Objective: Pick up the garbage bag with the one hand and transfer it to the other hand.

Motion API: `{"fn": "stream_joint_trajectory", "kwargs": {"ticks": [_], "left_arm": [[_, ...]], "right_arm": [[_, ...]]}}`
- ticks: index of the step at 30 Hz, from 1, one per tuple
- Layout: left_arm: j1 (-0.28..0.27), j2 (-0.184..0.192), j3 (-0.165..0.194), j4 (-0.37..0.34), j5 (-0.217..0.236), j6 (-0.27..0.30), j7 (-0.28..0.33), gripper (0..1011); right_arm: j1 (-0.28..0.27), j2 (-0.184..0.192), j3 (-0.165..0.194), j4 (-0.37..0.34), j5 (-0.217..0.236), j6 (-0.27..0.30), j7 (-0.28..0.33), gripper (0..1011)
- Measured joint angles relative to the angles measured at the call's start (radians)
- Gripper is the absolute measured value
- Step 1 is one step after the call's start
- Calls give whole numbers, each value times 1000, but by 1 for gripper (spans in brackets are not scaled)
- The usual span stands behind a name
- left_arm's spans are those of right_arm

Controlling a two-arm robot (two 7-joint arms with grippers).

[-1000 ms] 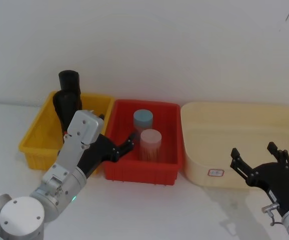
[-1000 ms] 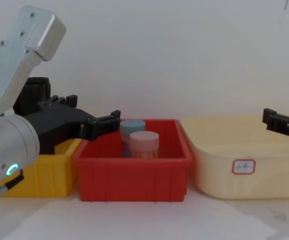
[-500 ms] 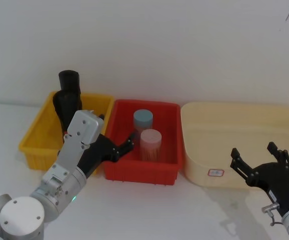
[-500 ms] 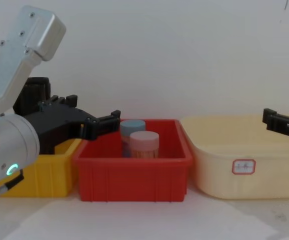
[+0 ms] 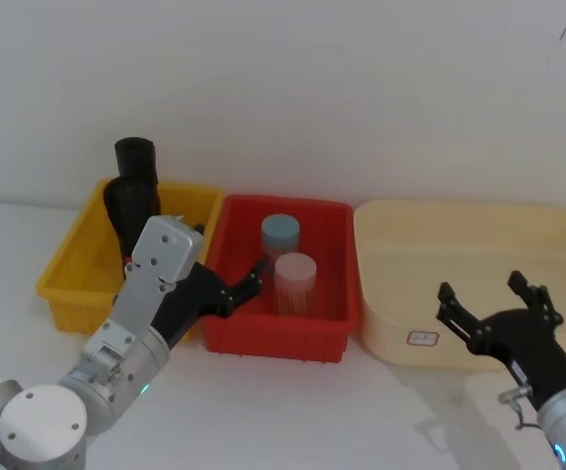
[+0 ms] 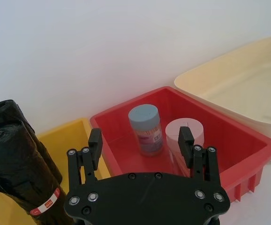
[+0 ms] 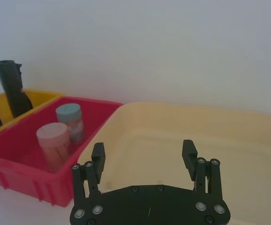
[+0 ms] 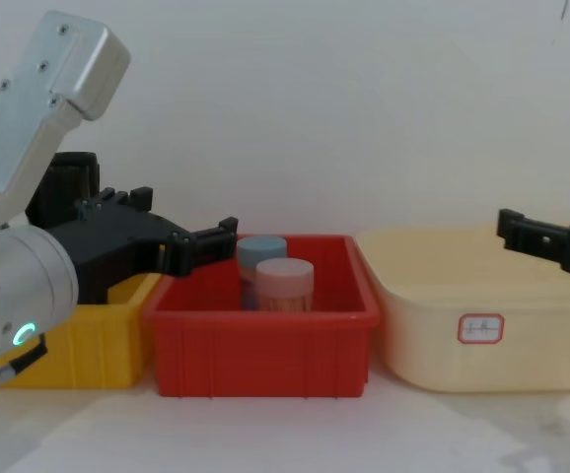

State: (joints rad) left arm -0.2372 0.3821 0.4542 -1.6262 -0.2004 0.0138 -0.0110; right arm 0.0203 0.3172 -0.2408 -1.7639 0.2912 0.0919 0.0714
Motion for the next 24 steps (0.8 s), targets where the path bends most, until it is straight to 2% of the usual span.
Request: {"fn": "stream_joint_trajectory", "kwargs": {"ticks": [8,14,15,19,20,24], "left_arm": [[0,0,0,0,0,0,0,1000],[0,0,0,0,0,0,0,1000],[0,0,0,0,0,0,0,1000],[0,0,0,0,0,0,0,1000],[0,0,0,0,0,0,0,1000],[0,0,0,0,0,0,0,1000]], "right_arm": [[90,-13,-21,-2,23,126,33,1004],[187,-14,-46,7,42,240,82,1004],[218,-13,-56,17,45,263,96,1004],[279,-12,-76,43,52,313,129,1004],[309,-13,-84,58,56,333,145,1004],[380,-18,-110,105,63,374,184,1004]]}}
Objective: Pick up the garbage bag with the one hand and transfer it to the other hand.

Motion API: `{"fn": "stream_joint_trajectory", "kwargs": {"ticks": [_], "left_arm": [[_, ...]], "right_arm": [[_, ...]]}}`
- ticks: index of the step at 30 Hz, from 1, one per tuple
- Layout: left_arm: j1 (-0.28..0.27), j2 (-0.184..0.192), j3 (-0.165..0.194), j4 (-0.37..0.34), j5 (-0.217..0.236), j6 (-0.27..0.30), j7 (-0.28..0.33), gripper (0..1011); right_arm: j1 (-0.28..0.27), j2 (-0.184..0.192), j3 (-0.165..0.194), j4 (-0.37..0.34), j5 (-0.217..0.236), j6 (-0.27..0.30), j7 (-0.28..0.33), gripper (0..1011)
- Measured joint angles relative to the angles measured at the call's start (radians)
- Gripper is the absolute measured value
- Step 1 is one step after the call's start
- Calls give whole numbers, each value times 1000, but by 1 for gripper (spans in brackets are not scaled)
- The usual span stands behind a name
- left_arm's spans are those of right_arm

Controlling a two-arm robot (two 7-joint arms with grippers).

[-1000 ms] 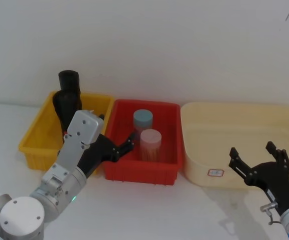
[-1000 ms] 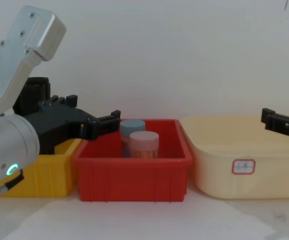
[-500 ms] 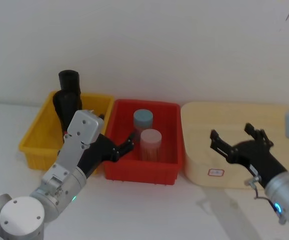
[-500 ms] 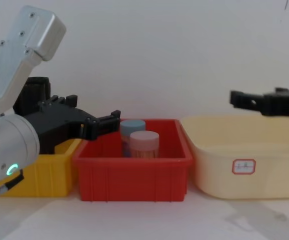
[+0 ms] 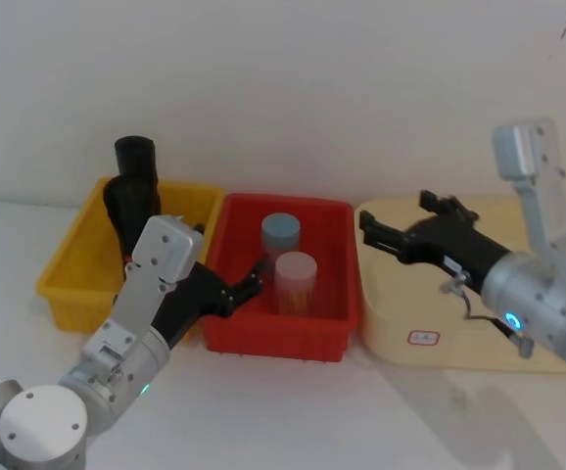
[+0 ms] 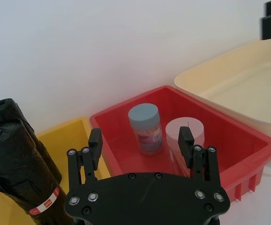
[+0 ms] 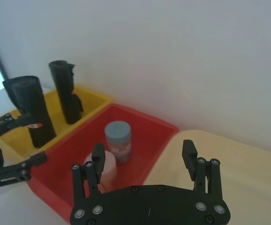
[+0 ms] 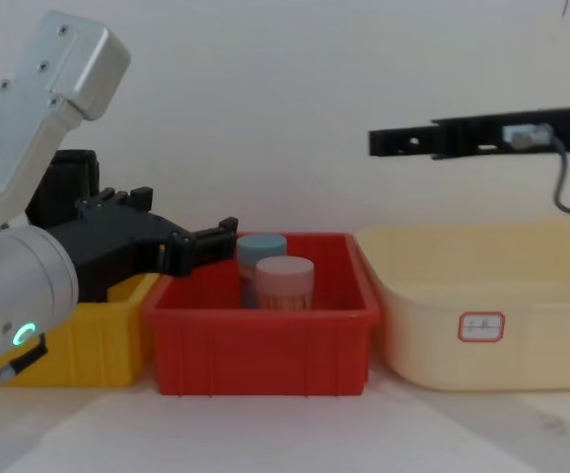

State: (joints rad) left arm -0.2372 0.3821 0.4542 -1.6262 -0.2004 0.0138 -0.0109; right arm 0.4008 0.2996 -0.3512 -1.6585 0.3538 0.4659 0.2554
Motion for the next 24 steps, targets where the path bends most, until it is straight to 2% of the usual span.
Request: {"fn": "stream_joint_trajectory", "kwargs": {"ticks": [5,11,24], "left_arm": [[0,0,0,0,0,0,0,1000],[0,0,0,0,0,0,0,1000],[0,0,0,0,0,0,0,1000]], "right_arm": [[88,-10,-35,69,5,35,48,1004],[165,-25,-75,153,11,56,99,1004],[268,-48,-144,292,16,66,177,1004]]}}
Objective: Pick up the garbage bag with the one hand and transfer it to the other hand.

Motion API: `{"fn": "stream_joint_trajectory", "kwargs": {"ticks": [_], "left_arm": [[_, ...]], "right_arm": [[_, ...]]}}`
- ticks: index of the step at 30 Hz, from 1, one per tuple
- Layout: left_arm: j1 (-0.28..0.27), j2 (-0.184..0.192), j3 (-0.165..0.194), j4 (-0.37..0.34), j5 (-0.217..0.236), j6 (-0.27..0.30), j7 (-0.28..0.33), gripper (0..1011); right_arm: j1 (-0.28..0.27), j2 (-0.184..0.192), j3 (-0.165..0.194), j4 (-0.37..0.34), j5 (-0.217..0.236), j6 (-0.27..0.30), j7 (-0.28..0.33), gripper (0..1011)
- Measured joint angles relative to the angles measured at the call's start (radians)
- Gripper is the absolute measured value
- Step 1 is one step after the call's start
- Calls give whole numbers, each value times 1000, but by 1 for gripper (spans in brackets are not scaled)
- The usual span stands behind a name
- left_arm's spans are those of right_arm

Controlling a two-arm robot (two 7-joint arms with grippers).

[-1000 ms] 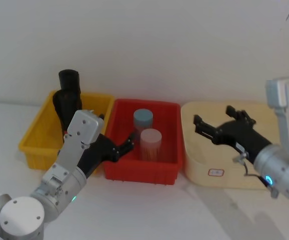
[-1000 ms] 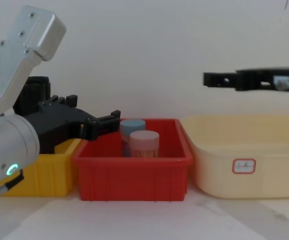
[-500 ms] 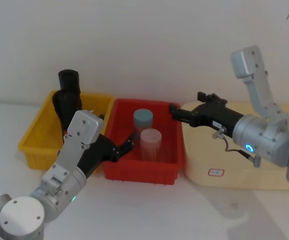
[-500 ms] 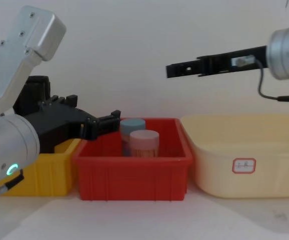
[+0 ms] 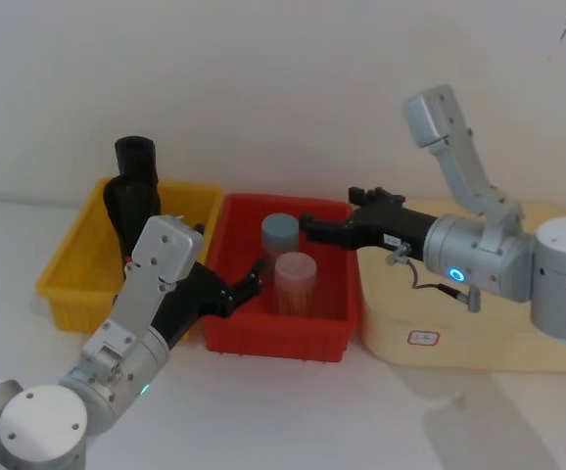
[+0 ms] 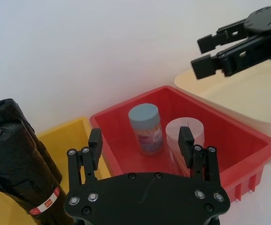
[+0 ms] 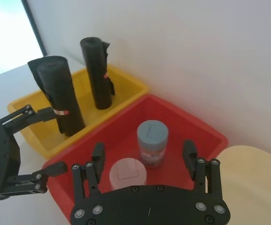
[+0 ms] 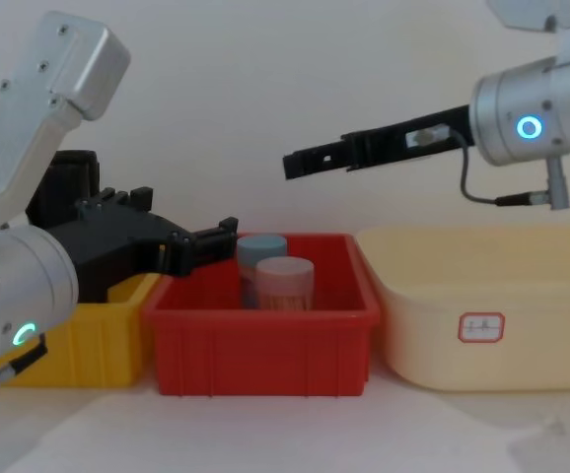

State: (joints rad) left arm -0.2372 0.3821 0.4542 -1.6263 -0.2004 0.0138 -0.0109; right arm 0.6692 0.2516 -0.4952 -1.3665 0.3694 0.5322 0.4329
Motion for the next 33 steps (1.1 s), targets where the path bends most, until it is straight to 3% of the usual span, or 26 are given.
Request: {"fn": "stream_joint_trajectory", "kwargs": {"ticks": [13,33], "left_arm": [[0,0,0,0,0,0,0,1000],[0,0,0,0,0,0,0,1000]], "right_arm": [[64,-14,-56,118,1,-3,65,1004],[106,-33,-101,229,28,4,127,1004]]}}
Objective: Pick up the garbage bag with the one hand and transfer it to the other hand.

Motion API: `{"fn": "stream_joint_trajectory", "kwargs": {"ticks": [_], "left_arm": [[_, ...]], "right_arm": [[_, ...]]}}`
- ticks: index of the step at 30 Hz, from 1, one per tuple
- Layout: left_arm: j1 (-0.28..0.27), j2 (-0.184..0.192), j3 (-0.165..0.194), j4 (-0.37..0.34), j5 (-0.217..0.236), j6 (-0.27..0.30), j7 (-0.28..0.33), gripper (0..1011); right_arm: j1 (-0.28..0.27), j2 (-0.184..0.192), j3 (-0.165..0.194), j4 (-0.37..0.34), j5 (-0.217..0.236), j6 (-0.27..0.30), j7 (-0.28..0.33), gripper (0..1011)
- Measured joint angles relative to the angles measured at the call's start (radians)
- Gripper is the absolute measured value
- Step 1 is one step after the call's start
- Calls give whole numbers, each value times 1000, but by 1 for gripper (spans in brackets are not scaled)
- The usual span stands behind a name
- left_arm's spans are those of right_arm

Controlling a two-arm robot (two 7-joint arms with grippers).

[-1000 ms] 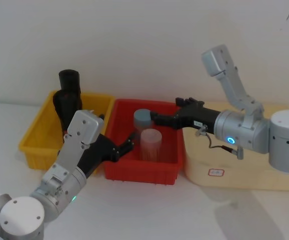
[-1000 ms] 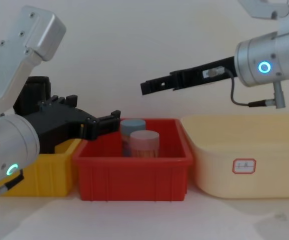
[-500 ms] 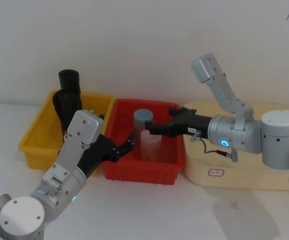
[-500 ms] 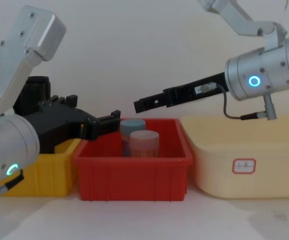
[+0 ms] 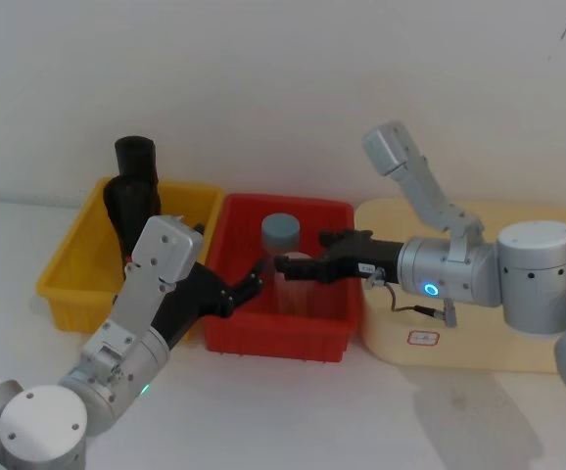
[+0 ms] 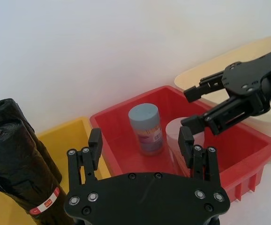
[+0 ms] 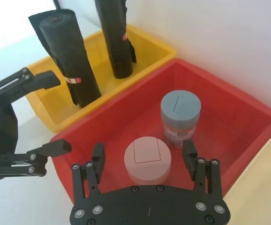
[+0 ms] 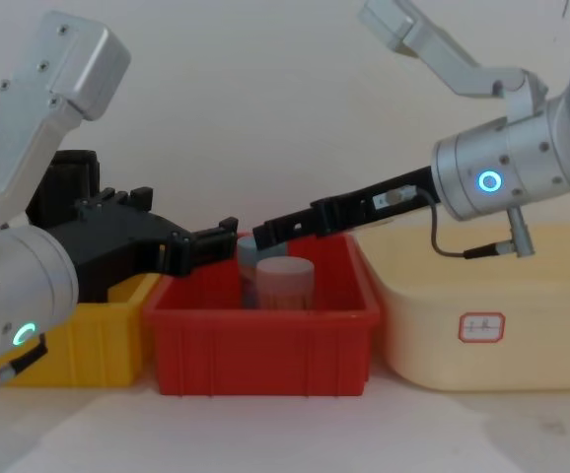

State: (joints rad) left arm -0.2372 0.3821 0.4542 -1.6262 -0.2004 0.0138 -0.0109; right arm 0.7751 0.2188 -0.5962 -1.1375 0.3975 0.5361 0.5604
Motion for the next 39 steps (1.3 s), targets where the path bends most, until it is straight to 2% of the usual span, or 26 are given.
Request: {"fn": "stream_joint_trajectory", "kwargs": {"ticks": [12,35,39], "left_arm": [[0,0,0,0,0,0,0,1000],[0,0,0,0,0,0,0,1000],[0,0,0,0,0,0,0,1000]], "right_arm": [[18,-10,-28,60,-3,-15,2,1004],[41,-38,-51,146,-29,-62,-3,1004],[44,-42,-52,154,-32,-67,-3,935]]}}
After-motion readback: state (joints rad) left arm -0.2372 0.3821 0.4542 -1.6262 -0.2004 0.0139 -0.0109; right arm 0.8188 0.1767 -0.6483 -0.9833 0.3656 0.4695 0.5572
